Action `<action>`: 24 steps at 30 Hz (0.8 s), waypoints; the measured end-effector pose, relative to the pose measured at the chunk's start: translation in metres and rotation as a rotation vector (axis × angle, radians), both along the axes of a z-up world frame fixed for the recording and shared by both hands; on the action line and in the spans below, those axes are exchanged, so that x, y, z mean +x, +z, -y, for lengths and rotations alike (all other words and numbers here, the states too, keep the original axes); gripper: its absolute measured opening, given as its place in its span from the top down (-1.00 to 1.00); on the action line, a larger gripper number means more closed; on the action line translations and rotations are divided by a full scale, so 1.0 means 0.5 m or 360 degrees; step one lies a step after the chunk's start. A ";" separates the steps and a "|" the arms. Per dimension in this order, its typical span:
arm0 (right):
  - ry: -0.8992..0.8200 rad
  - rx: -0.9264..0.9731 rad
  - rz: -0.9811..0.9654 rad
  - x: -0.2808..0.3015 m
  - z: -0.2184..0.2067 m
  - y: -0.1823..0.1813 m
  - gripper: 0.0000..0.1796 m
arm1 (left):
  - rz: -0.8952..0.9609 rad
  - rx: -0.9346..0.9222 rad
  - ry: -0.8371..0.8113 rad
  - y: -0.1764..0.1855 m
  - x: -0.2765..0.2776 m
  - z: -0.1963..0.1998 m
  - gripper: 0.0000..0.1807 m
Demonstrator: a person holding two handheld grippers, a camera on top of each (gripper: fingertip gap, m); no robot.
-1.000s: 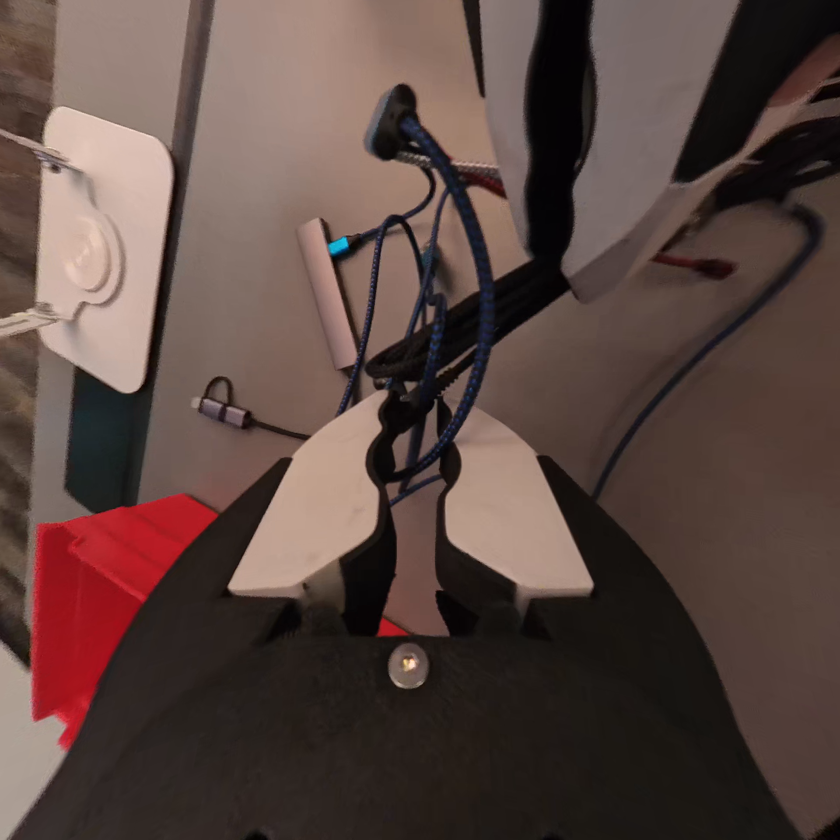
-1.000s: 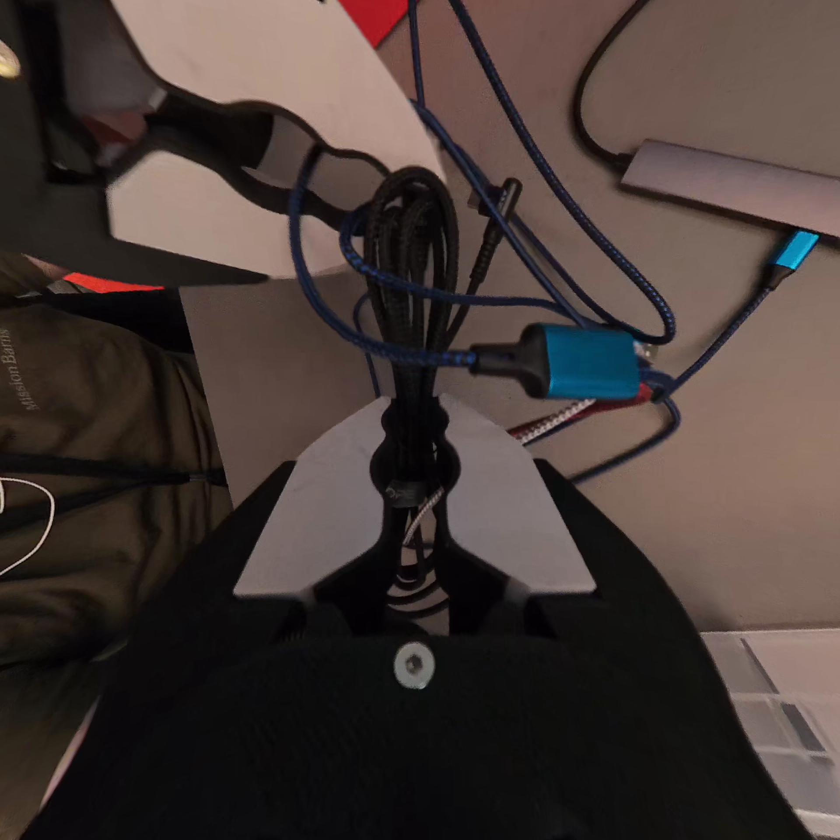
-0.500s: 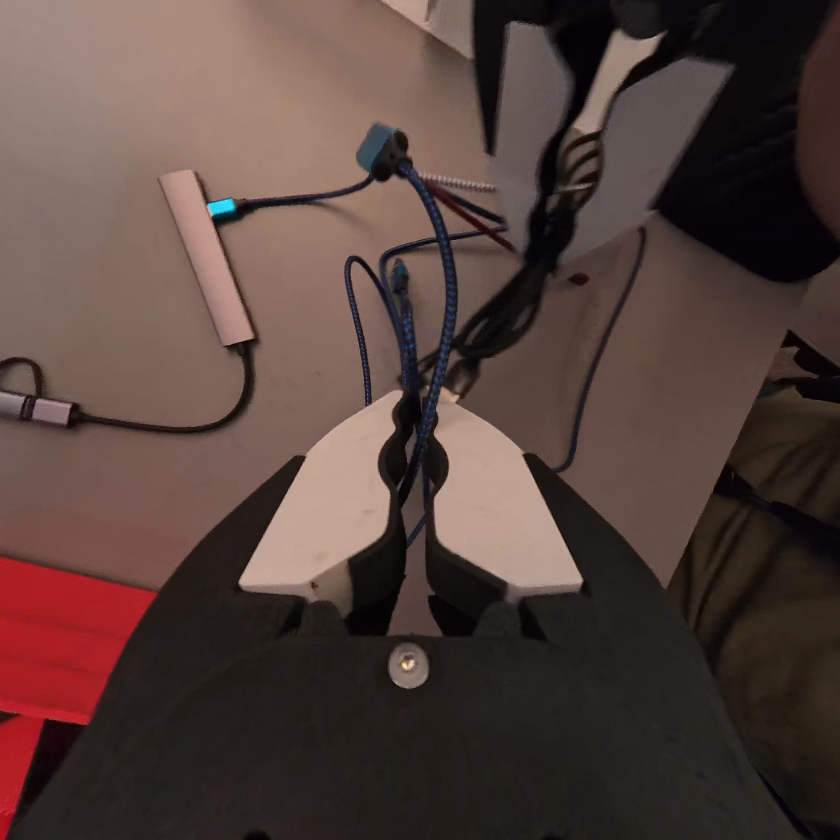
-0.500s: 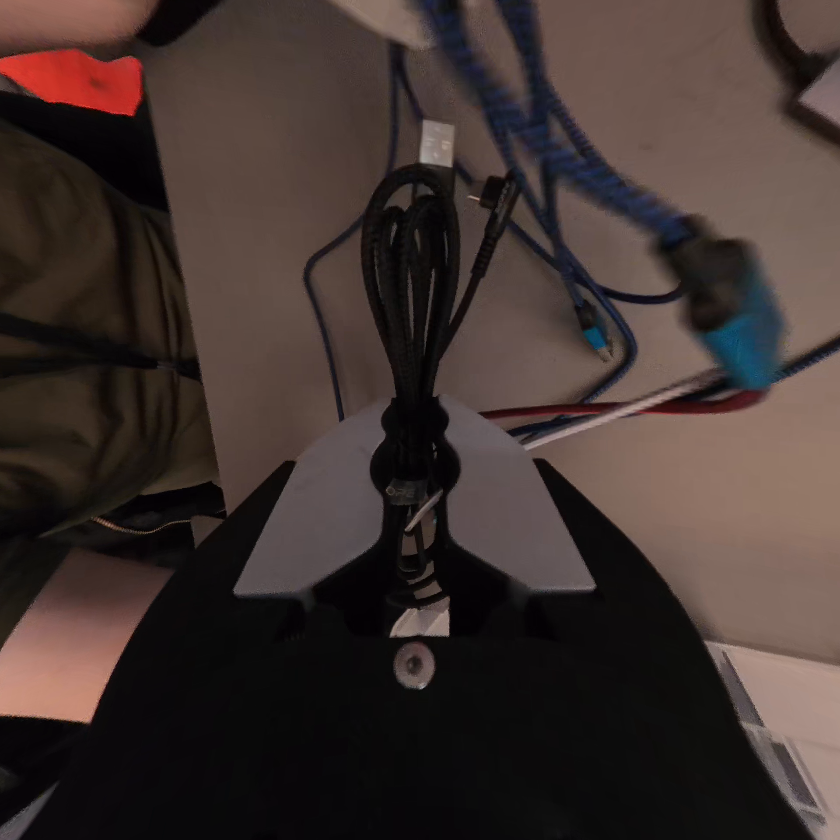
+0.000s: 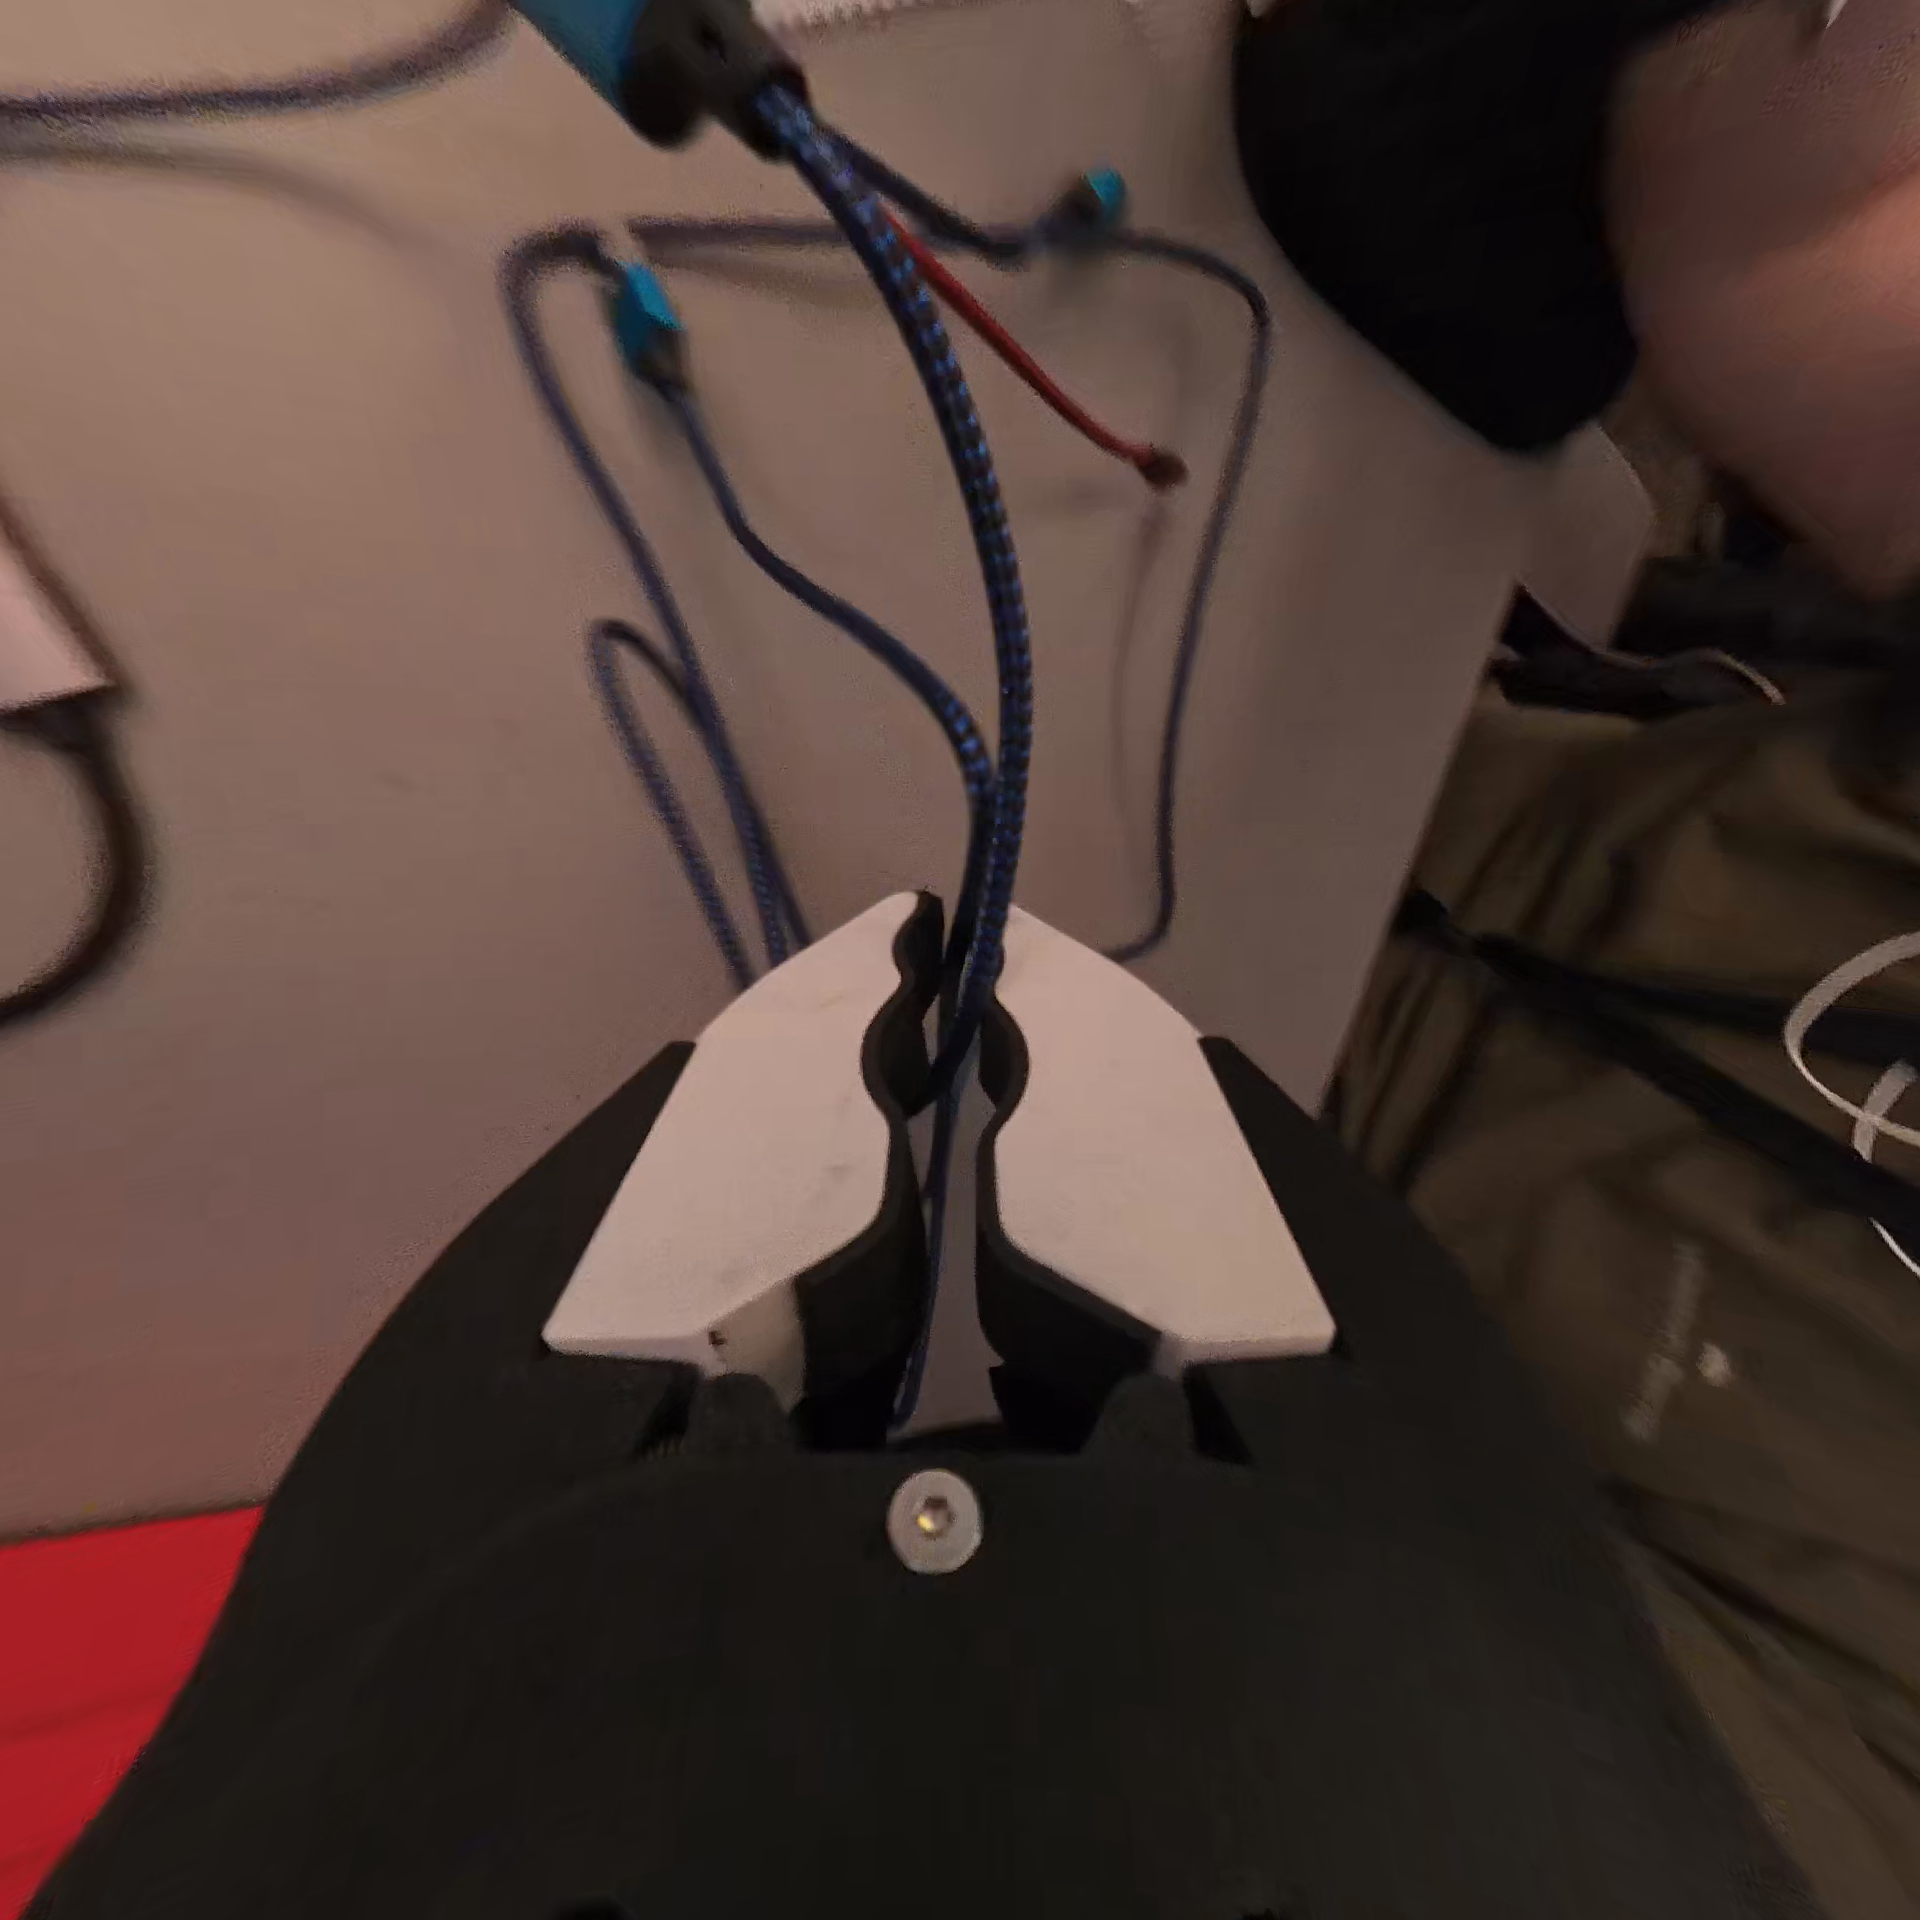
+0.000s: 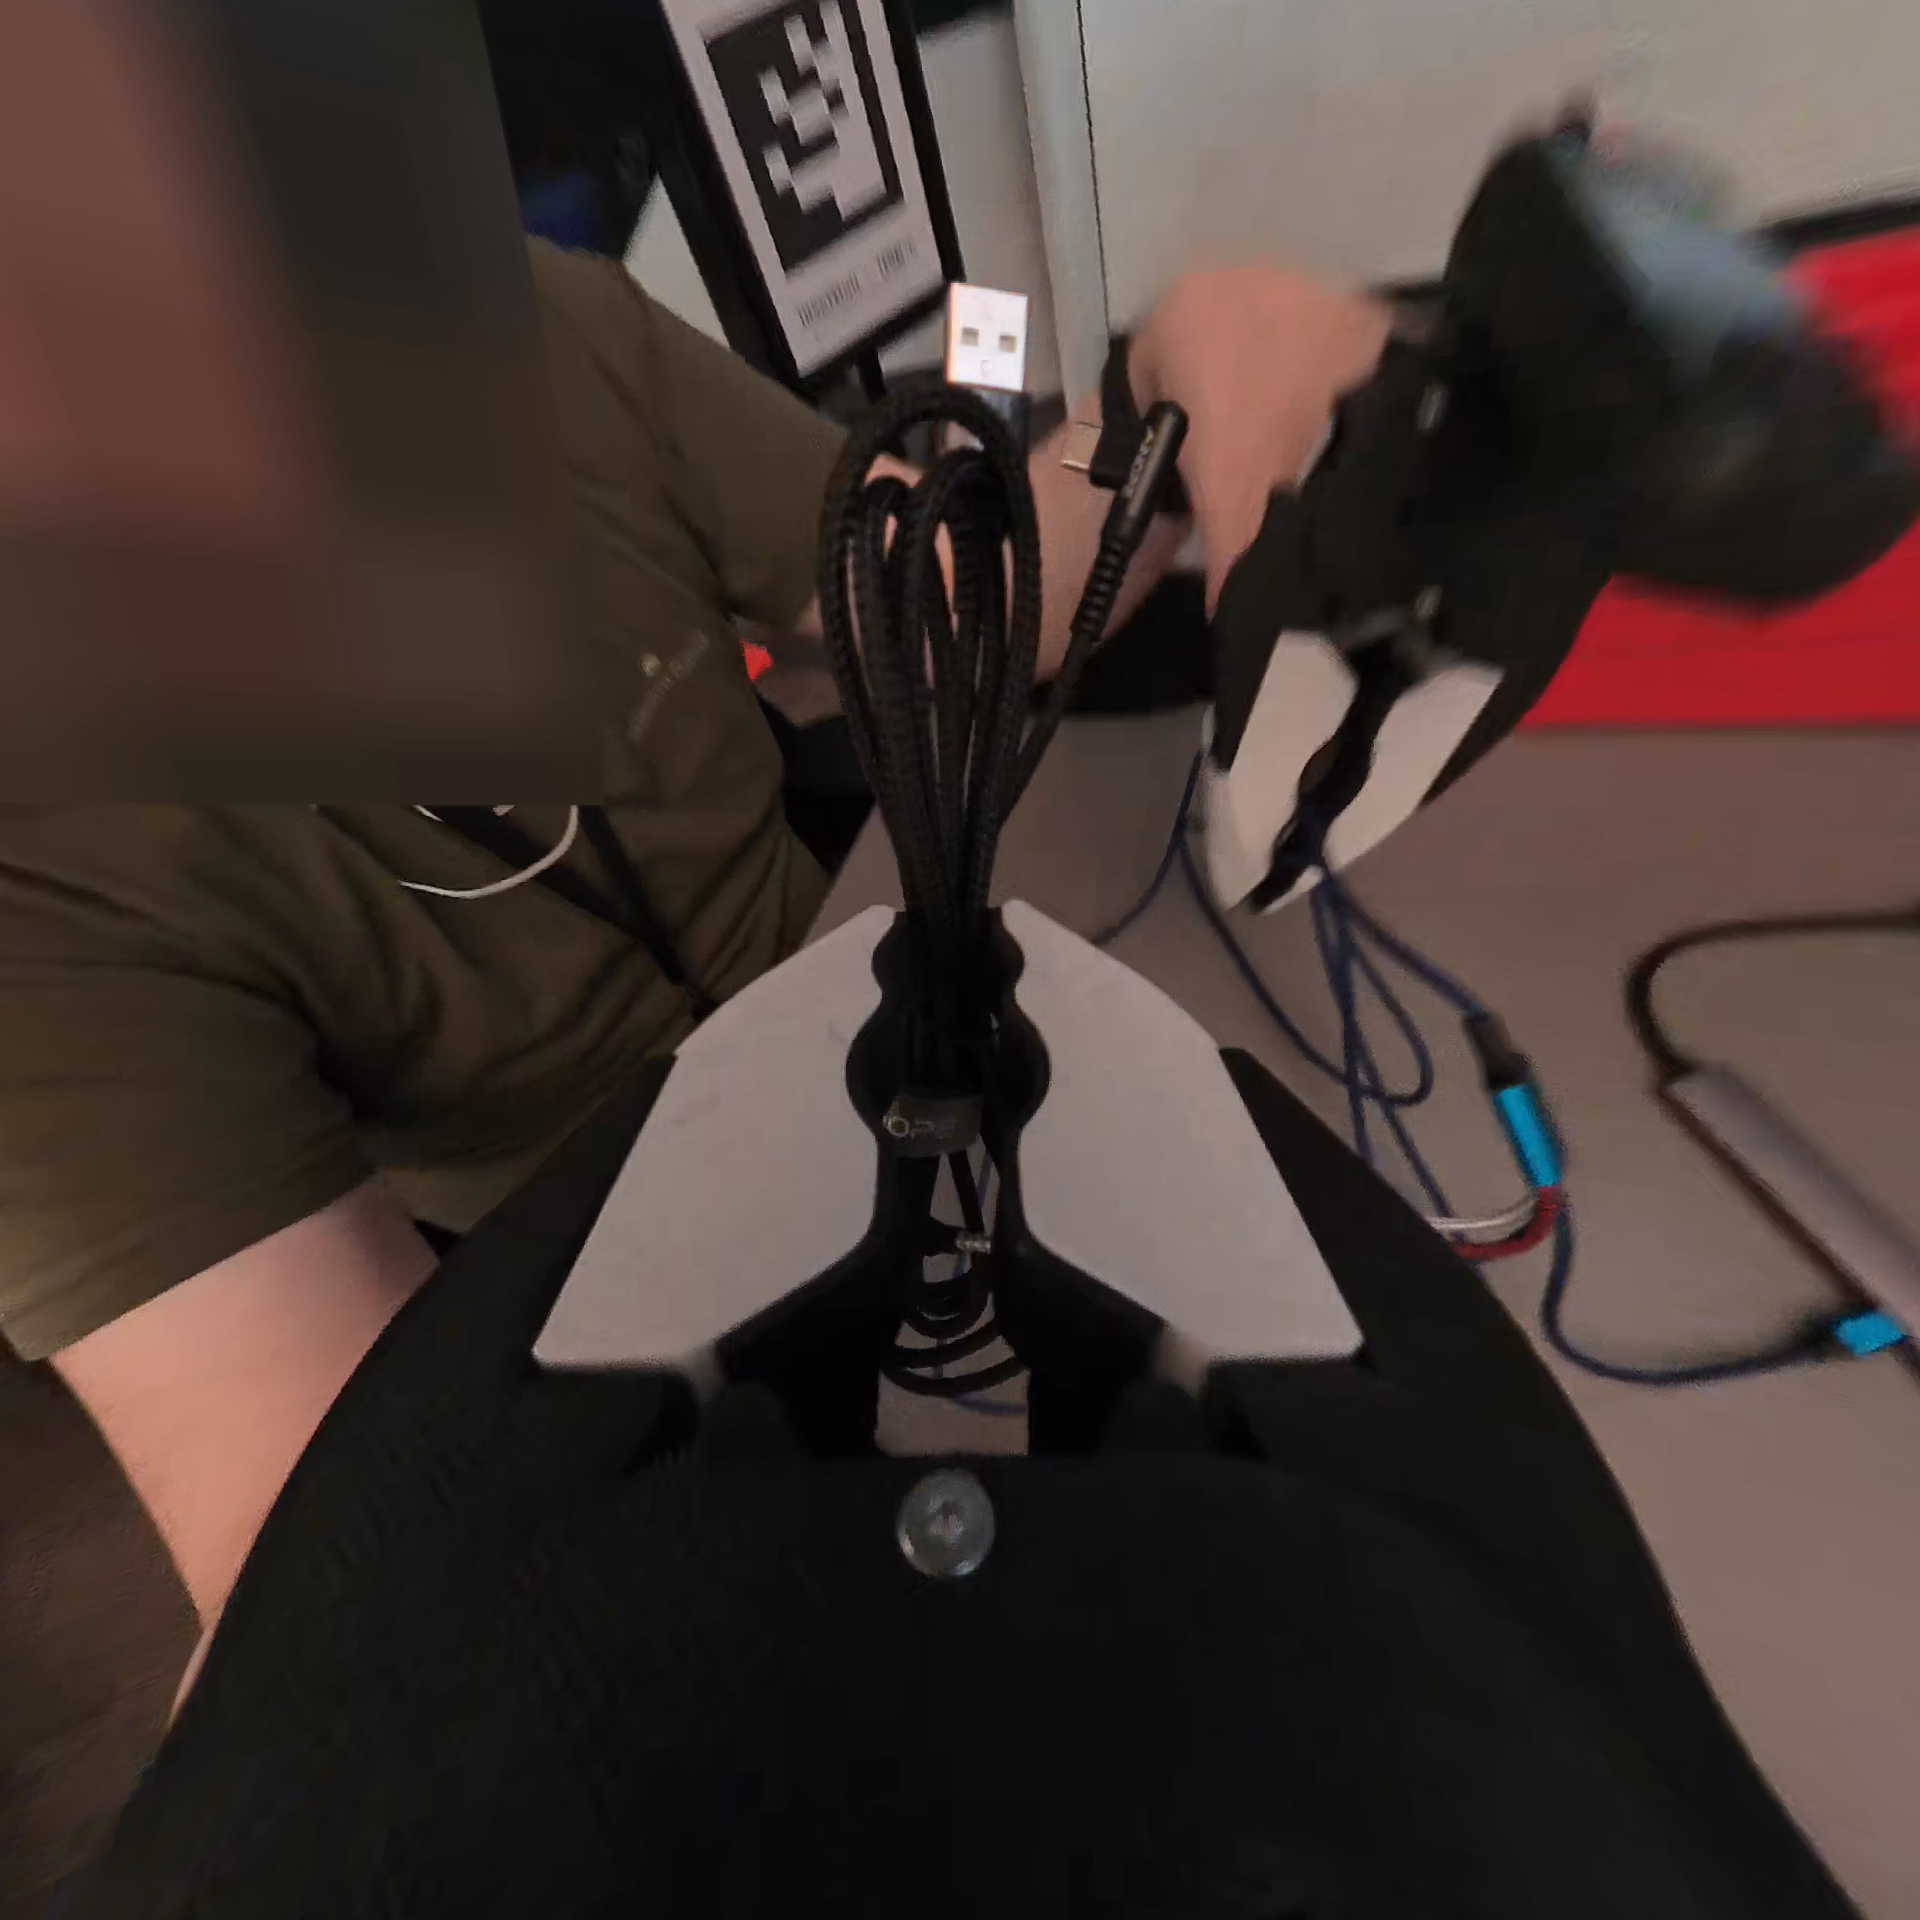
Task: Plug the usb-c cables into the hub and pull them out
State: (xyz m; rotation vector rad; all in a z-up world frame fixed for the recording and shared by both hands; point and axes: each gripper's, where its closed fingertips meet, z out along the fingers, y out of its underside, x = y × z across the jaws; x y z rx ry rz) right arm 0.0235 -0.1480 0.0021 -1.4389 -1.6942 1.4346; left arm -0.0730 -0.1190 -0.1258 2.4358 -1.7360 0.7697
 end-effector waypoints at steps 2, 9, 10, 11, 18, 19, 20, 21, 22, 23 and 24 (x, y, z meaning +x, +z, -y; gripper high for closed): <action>-0.0042 0.0015 -0.0152 0.013 -0.002 0.040 0.86 | -0.0077 -0.0163 -0.0188 -0.012 -0.007 0.058 0.83; -0.0262 -0.0029 -0.0336 0.032 -0.063 0.067 0.86 | 0.0029 -0.0234 -0.0337 0.005 0.017 0.099 0.49; -0.0269 -0.0043 -0.0364 0.033 -0.068 0.070 0.85 | 0.0059 -0.0205 -0.0285 0.012 0.017 0.085 0.48; -0.0277 -0.0056 -0.0387 0.036 -0.073 0.073 0.85 | 0.0099 -0.0175 -0.0221 0.022 0.016 0.068 0.46; -0.0308 -0.0239 -0.0625 0.038 -0.101 0.109 0.86 | 0.0530 0.0107 0.0308 0.135 -0.010 -0.082 0.41; -0.0313 -0.0256 -0.0619 0.033 -0.104 0.107 0.86 | 0.0665 0.0151 0.0369 0.166 -0.007 -0.100 0.42; -0.0318 -0.0259 -0.0611 0.026 -0.106 0.104 0.86 | 0.0831 0.0197 0.0431 0.203 -0.003 -0.116 0.46; -0.0317 -0.0257 -0.0611 0.018 -0.106 0.104 0.86 | 0.1005 0.0241 0.0481 0.242 0.002 -0.129 0.50; -0.0309 -0.0256 -0.0625 0.008 -0.105 0.106 0.86 | 0.1162 0.0282 0.0499 0.277 0.005 -0.134 0.52; -0.0301 -0.0253 -0.0646 -0.002 -0.102 0.111 0.86 | 0.1283 0.0318 0.0489 0.305 0.007 -0.132 0.53; -0.0300 -0.0247 -0.0665 -0.013 -0.100 0.116 0.86 | 0.1354 0.0357 0.0466 0.323 0.009 -0.126 0.53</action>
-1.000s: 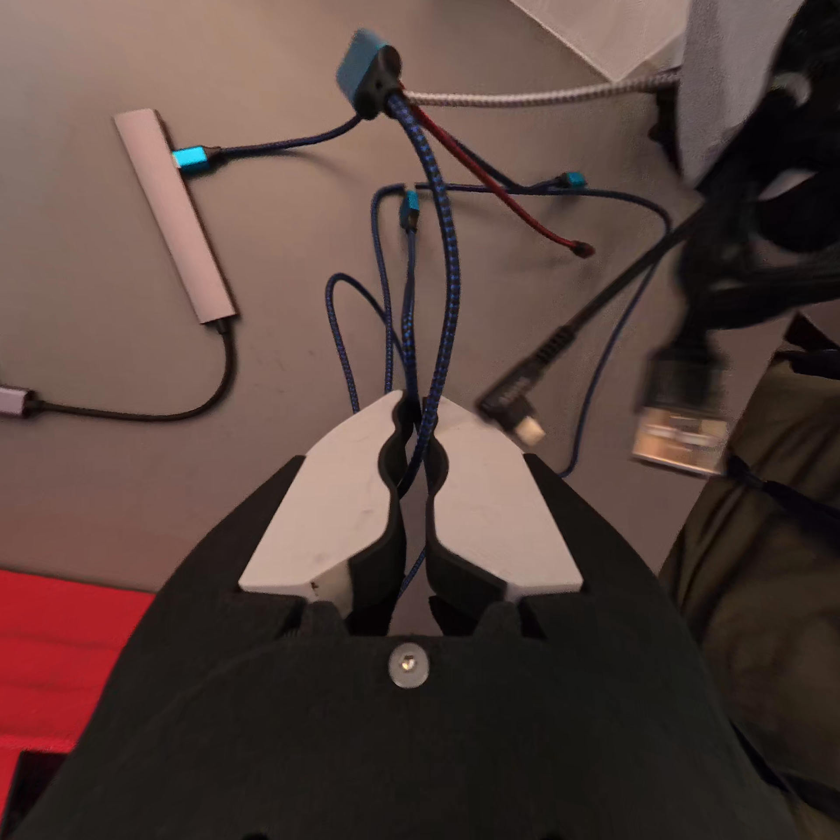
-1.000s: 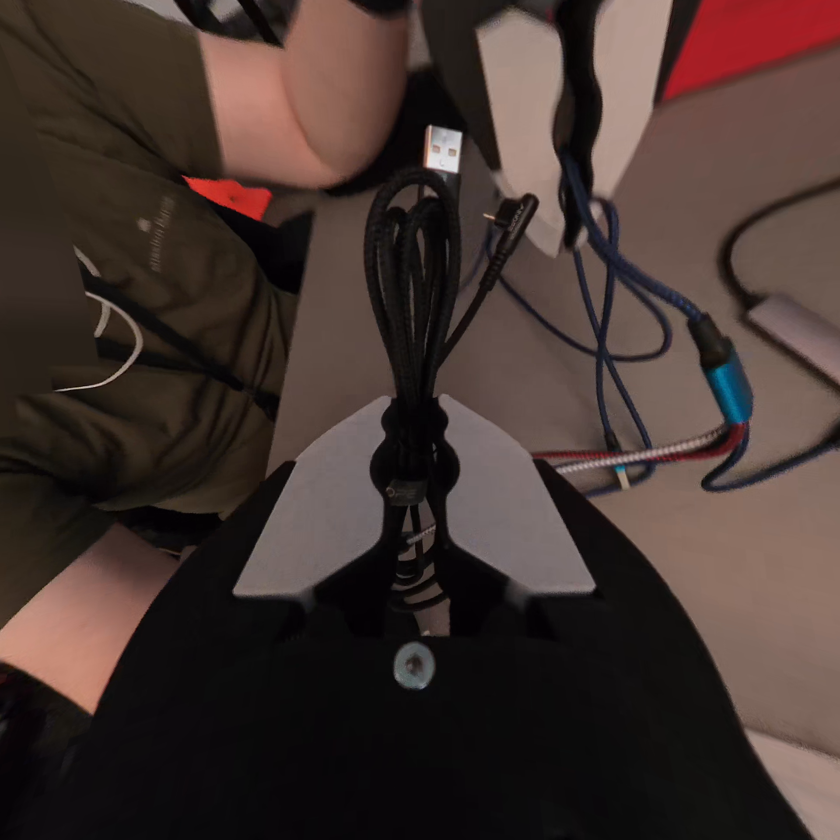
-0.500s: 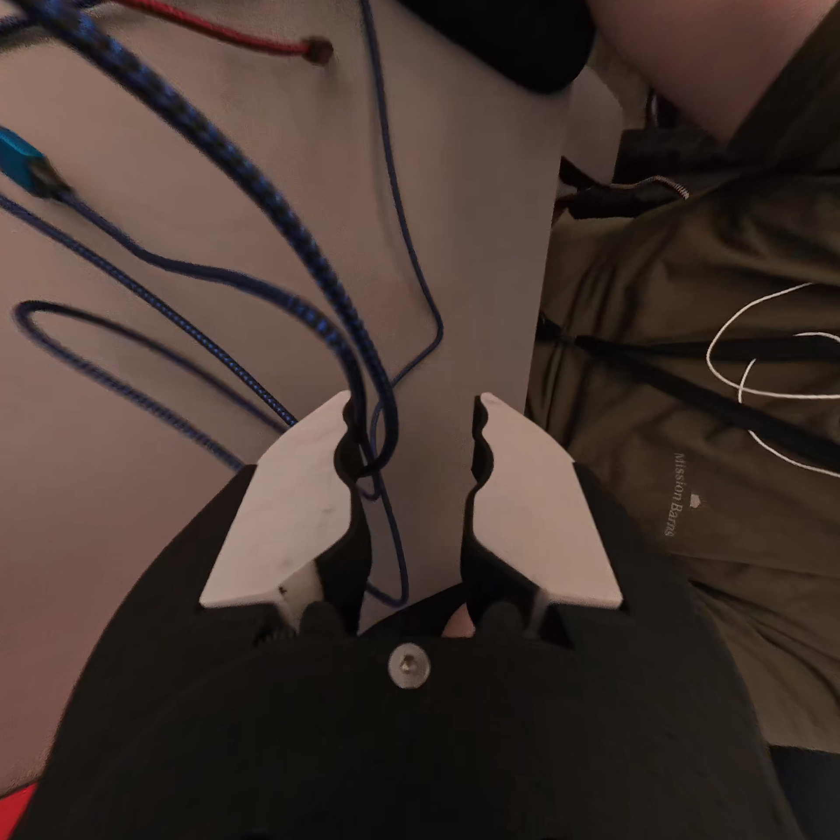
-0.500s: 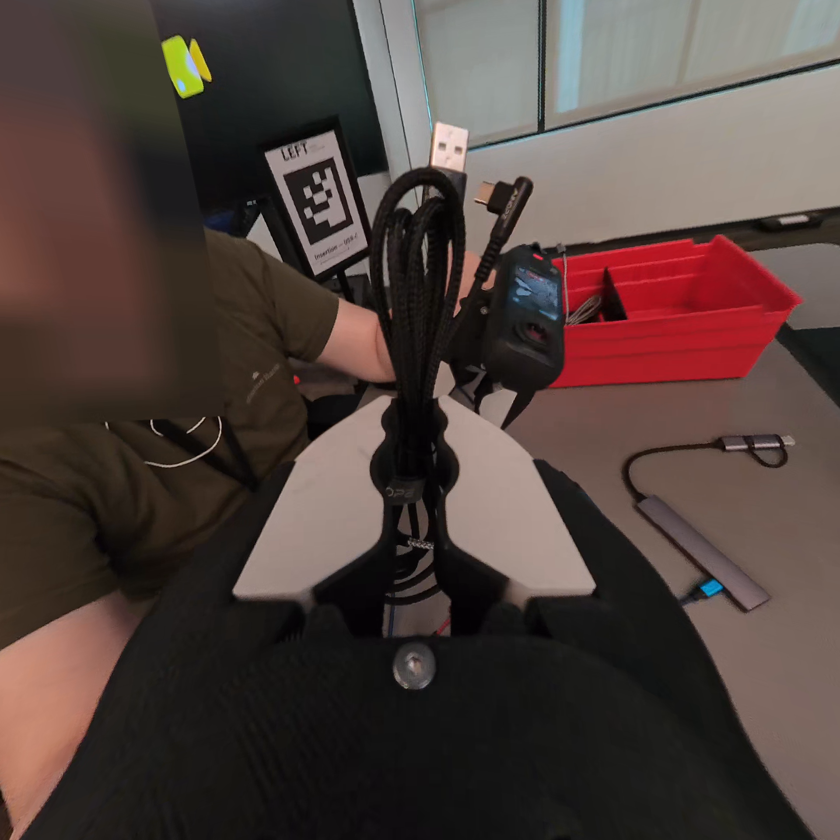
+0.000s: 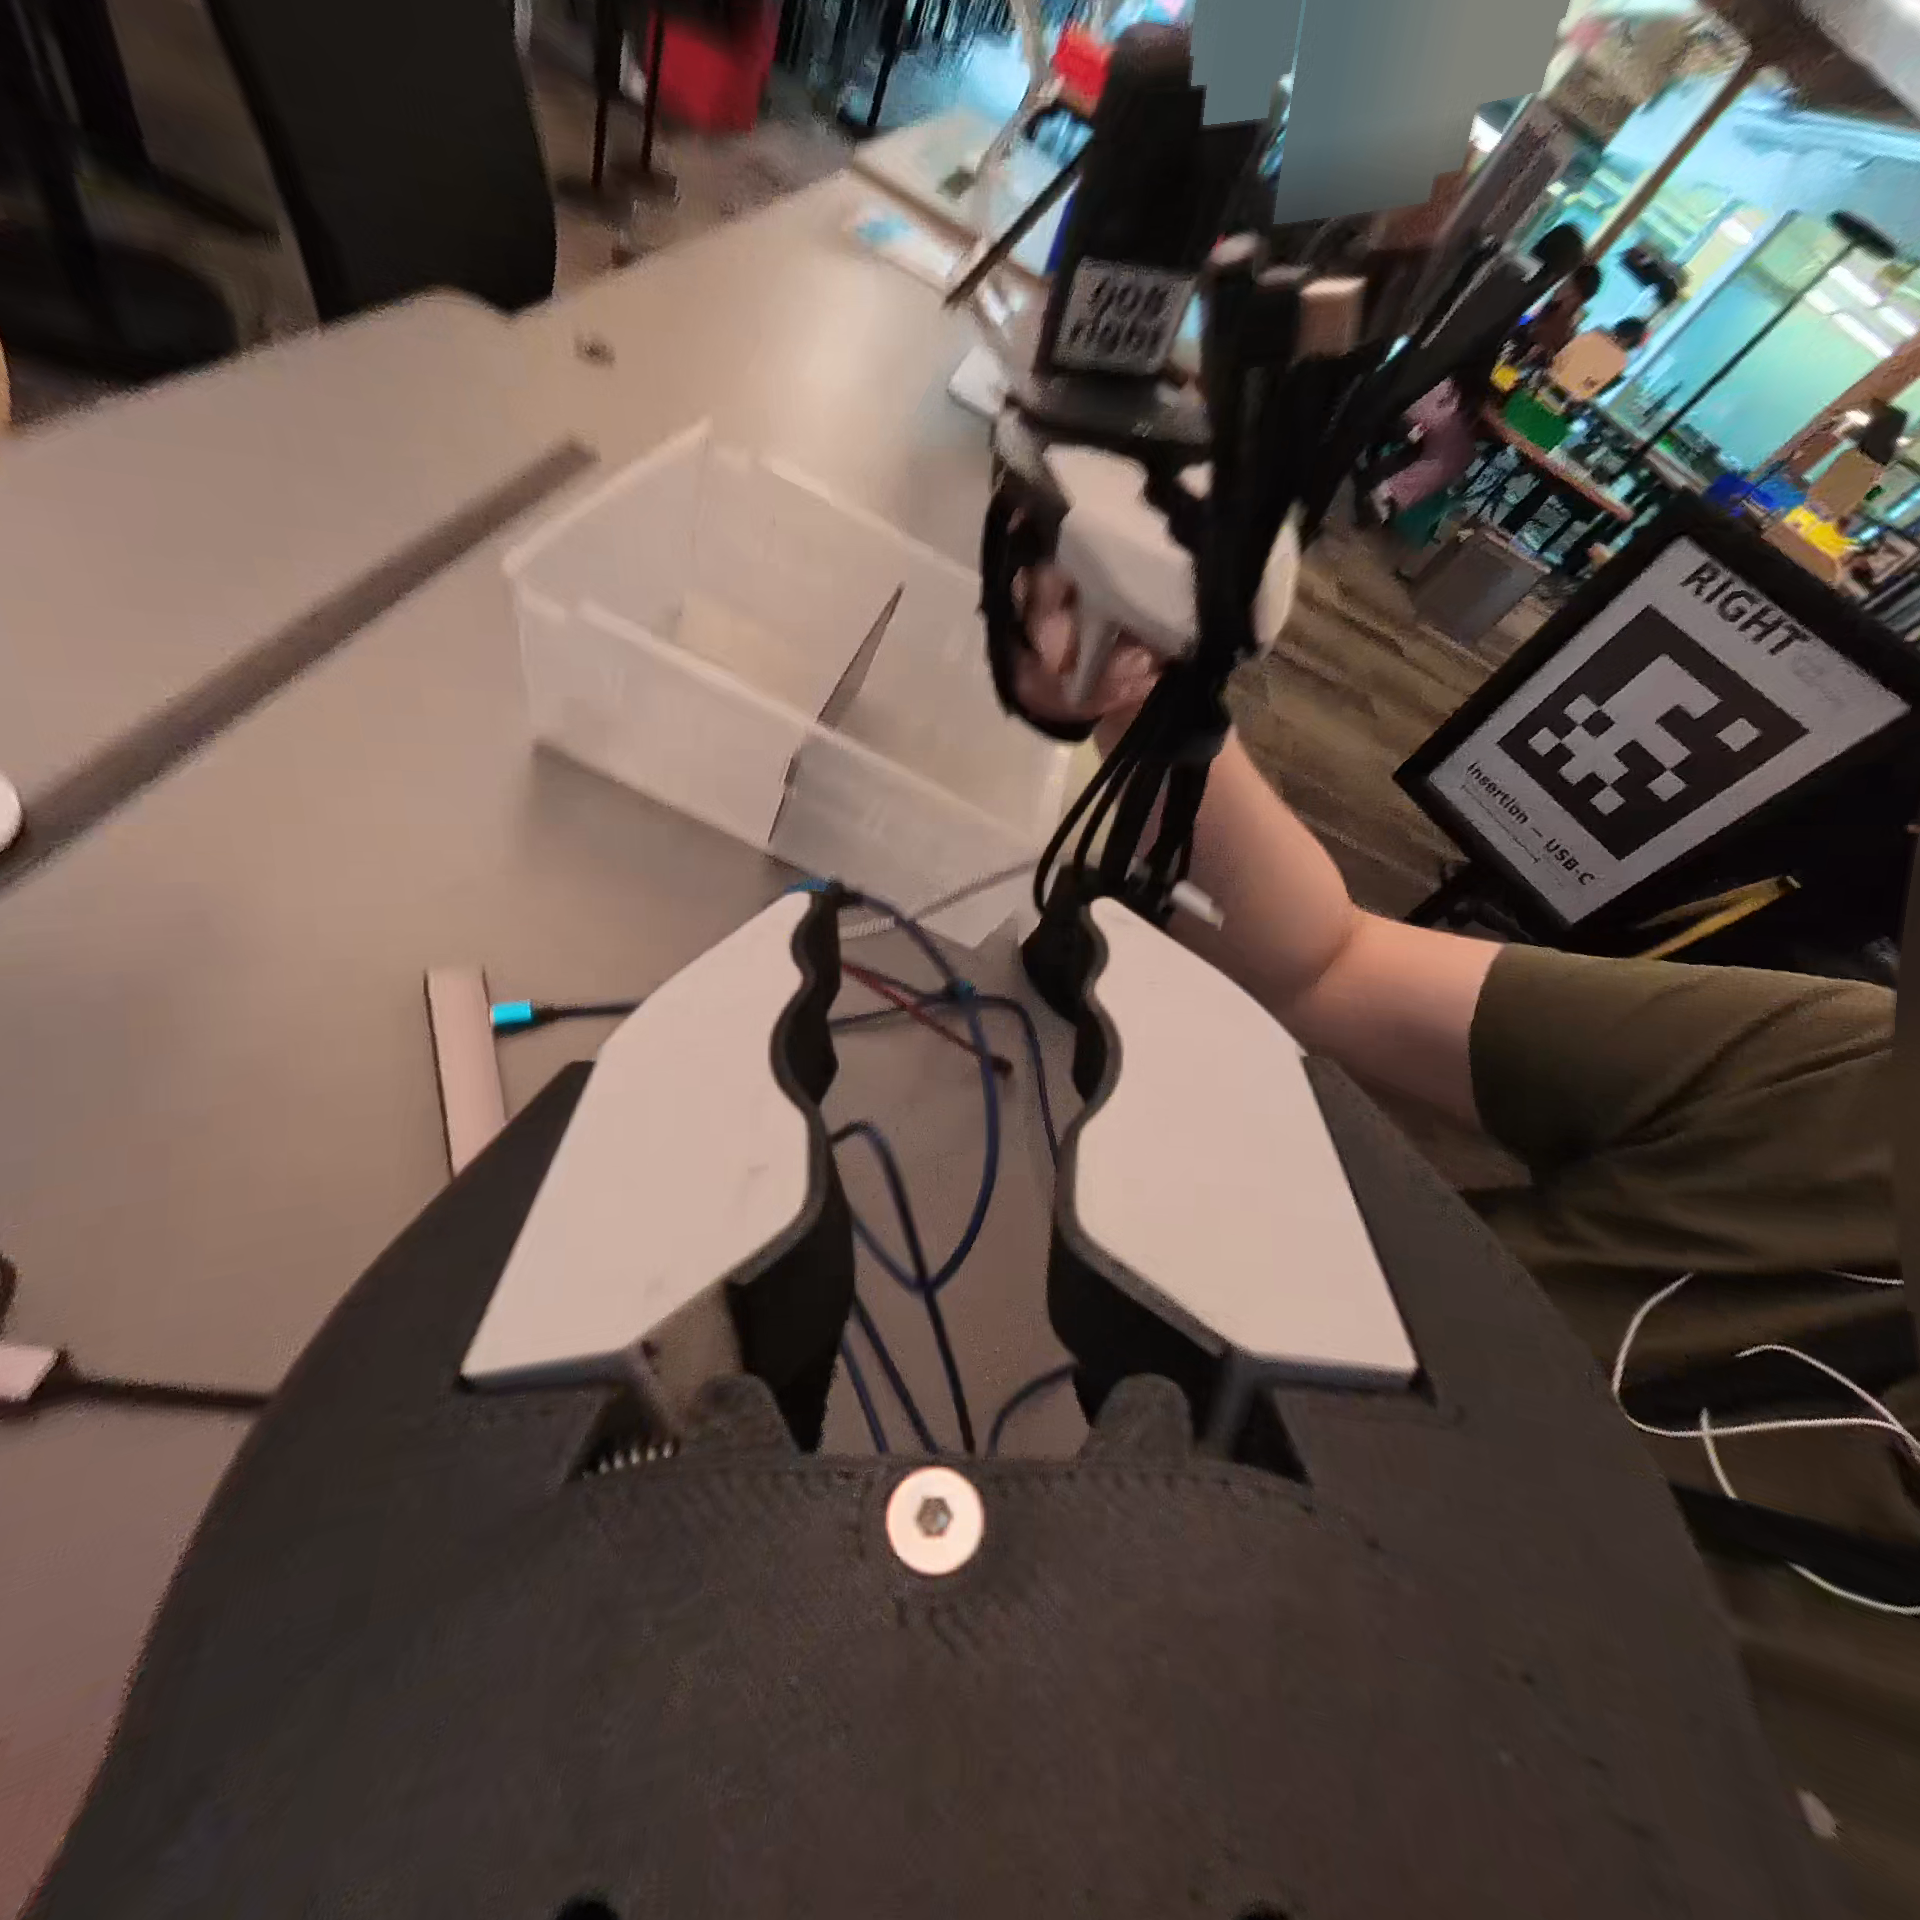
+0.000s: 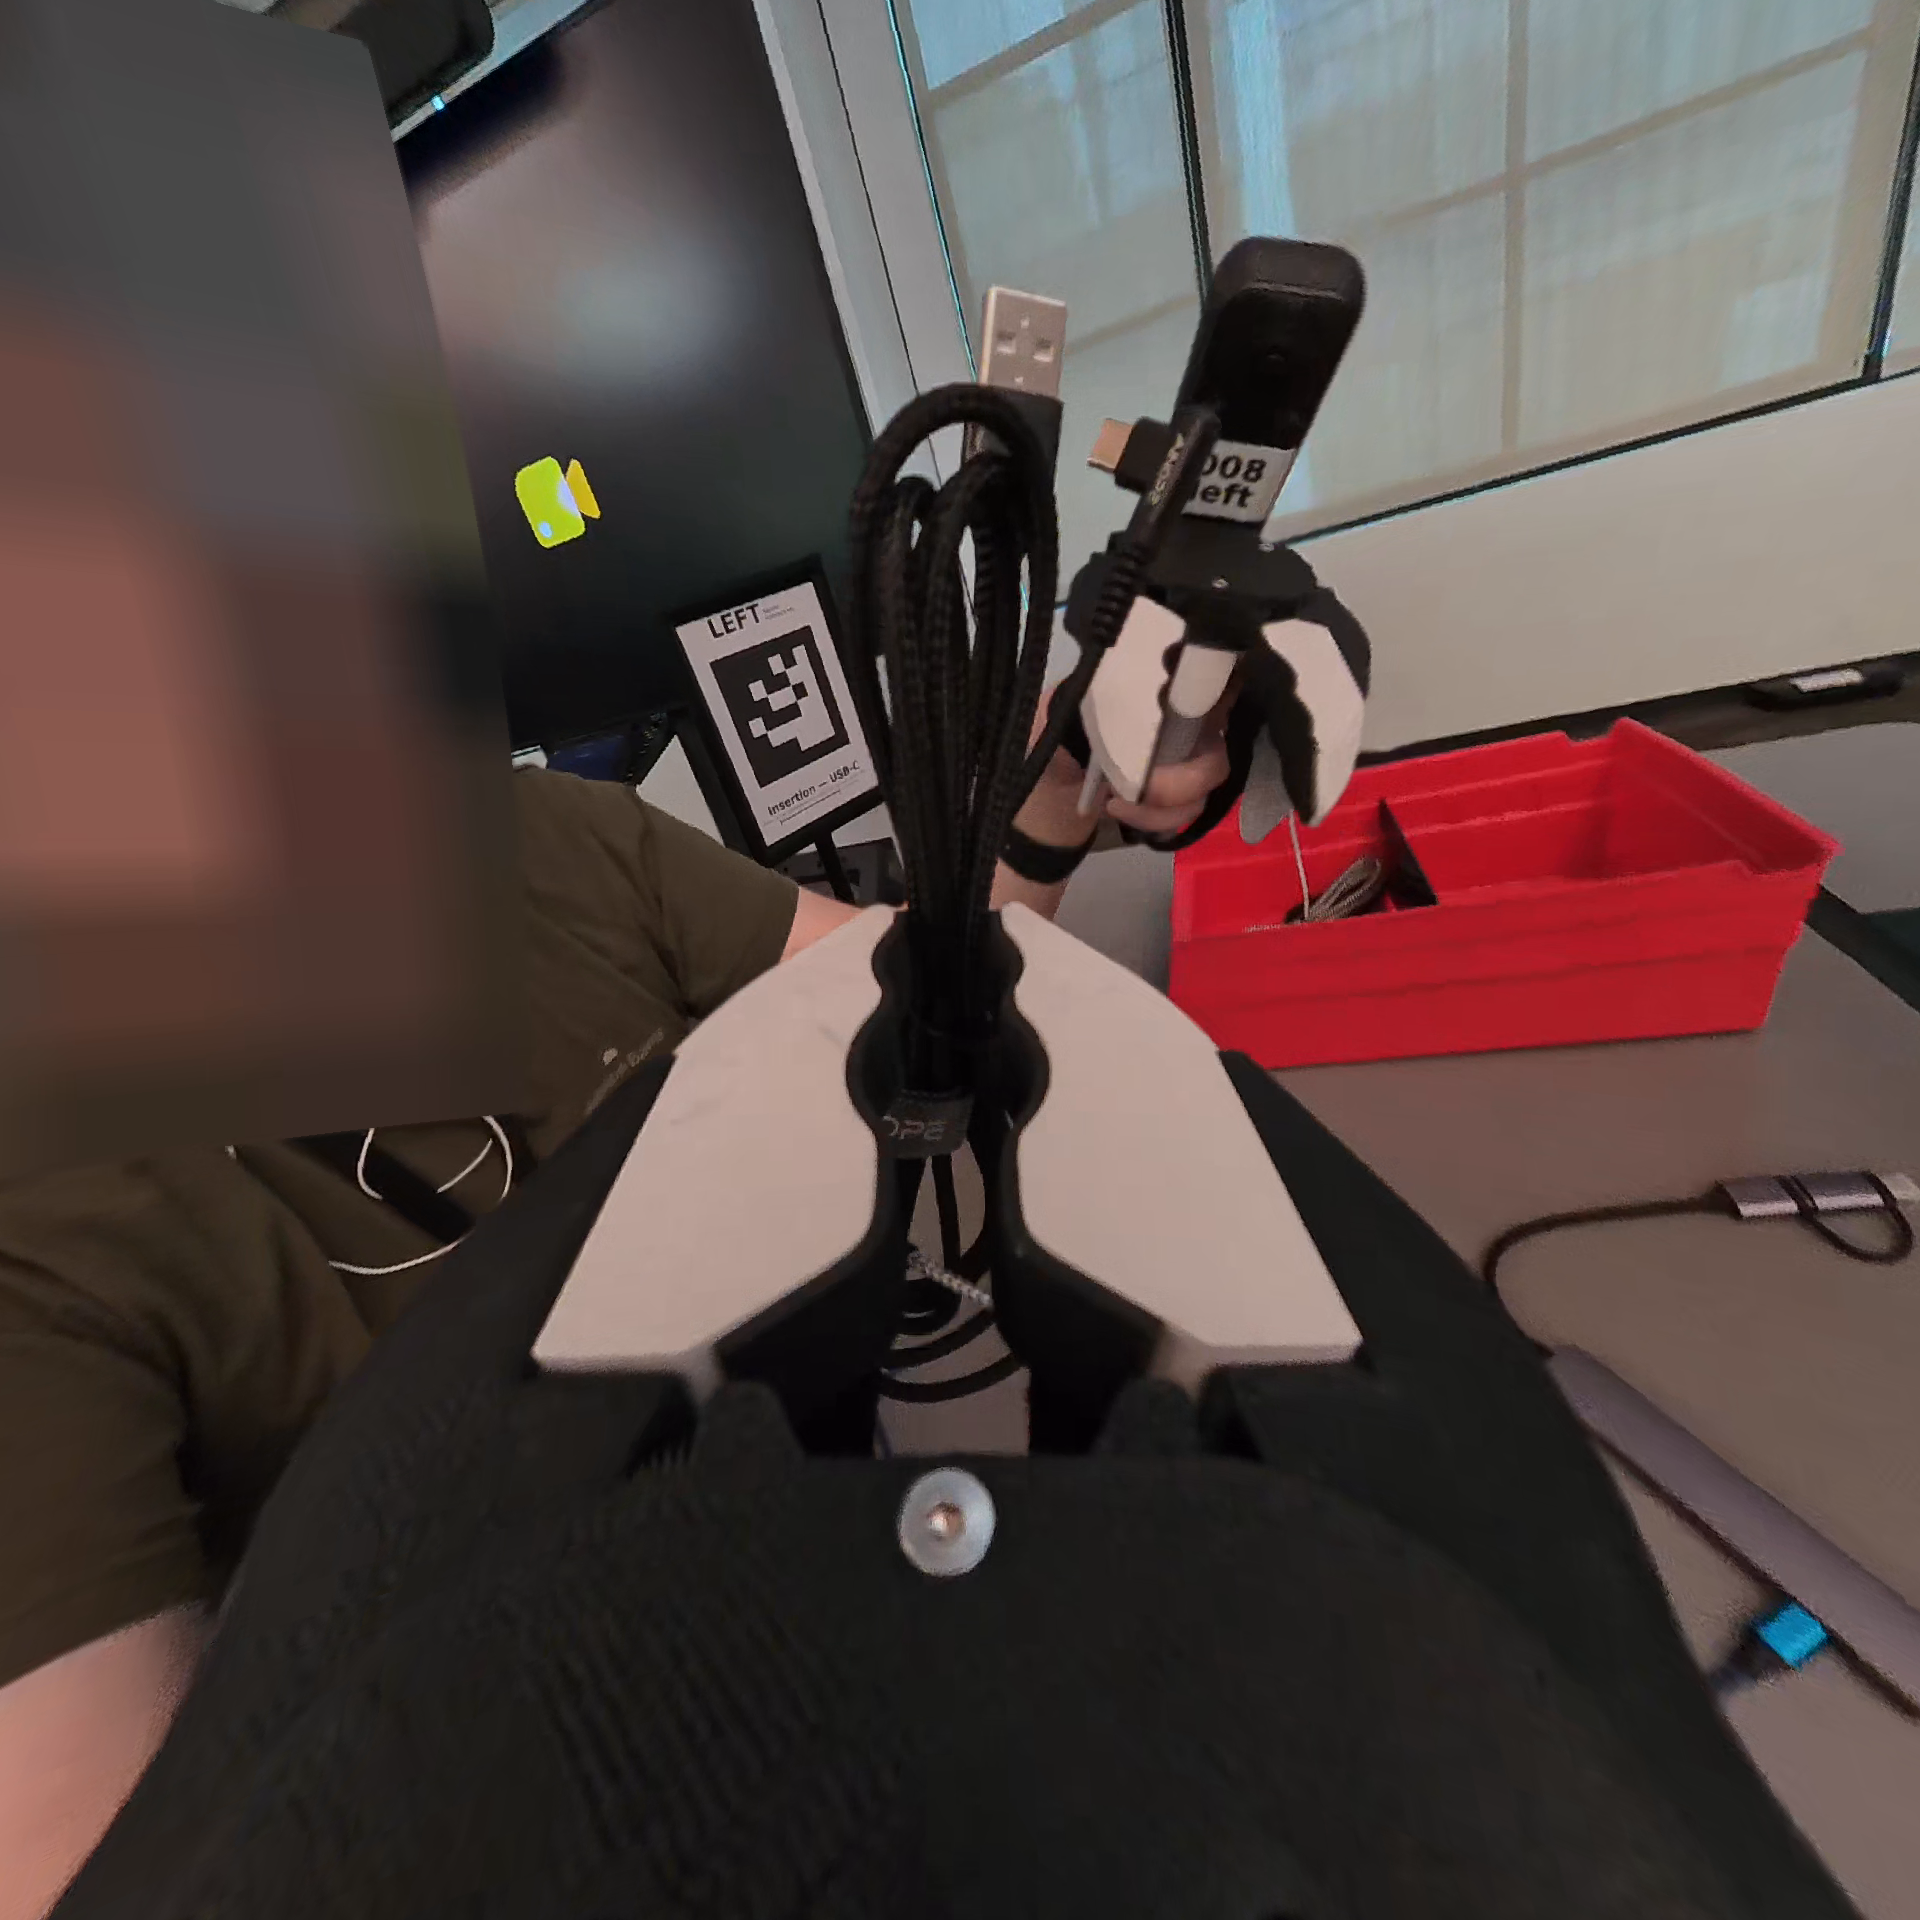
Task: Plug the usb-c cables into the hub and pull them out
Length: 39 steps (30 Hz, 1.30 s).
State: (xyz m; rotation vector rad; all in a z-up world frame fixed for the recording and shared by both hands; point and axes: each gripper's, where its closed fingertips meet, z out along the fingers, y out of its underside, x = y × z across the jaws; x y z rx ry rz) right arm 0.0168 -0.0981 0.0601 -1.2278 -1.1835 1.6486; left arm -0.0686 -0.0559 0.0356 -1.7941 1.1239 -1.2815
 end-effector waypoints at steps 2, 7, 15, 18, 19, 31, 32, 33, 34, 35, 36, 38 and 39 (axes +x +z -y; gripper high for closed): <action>0.0014 0.0003 -0.0031 -0.024 0.009 0.011 0.86 | 0.0068 0.0115 0.0015 0.026 0.001 0.006 0.51; -0.0042 0.0031 -0.0081 -0.080 0.023 0.029 0.86 | 0.0422 0.0276 0.0012 0.108 -0.012 0.039 0.50; -0.0372 0.0307 -0.0022 -0.136 0.027 0.043 0.87 | 0.0603 0.0147 0.0122 0.151 -0.031 0.048 0.54; -0.0408 0.0403 0.0050 -0.155 0.035 0.032 0.86 | 0.0600 0.0137 0.0140 0.150 -0.028 0.048 0.57; -0.0390 0.0409 0.0068 -0.162 0.040 0.028 0.86 | 0.0600 0.0141 0.0150 0.149 -0.025 0.046 0.58; -0.0356 0.0275 0.0007 -0.187 0.013 -0.002 0.84 | 0.0495 0.0317 0.0102 0.140 -0.021 0.055 0.93; -0.0356 0.0288 -0.0003 -0.187 0.012 -0.003 0.84 | 0.0489 0.0328 0.0111 0.141 -0.022 0.055 0.94; -0.0363 0.0300 -0.0004 -0.186 0.010 -0.004 0.85 | 0.0498 0.0343 0.0126 0.144 -0.025 0.053 0.93; -0.0370 0.0317 -0.0002 -0.185 0.008 -0.006 0.84 | 0.0519 0.0356 0.0137 0.149 -0.029 0.052 0.93; -0.0366 0.0344 0.0003 -0.183 0.008 -0.009 0.82 | 0.0541 0.0362 0.0151 0.155 -0.034 0.050 0.94; -0.0351 0.0375 0.0009 -0.180 0.009 -0.013 0.80 | 0.0558 0.0362 0.0162 0.160 -0.042 0.048 0.94; -0.0333 0.0410 0.0063 -0.175 0.003 -0.032 0.68 | 0.0572 0.0356 0.0172 0.168 -0.059 0.045 0.94; -0.0315 0.0425 0.0131 -0.174 -0.001 -0.052 0.66 | 0.0577 0.0357 0.0177 0.171 -0.068 0.044 0.94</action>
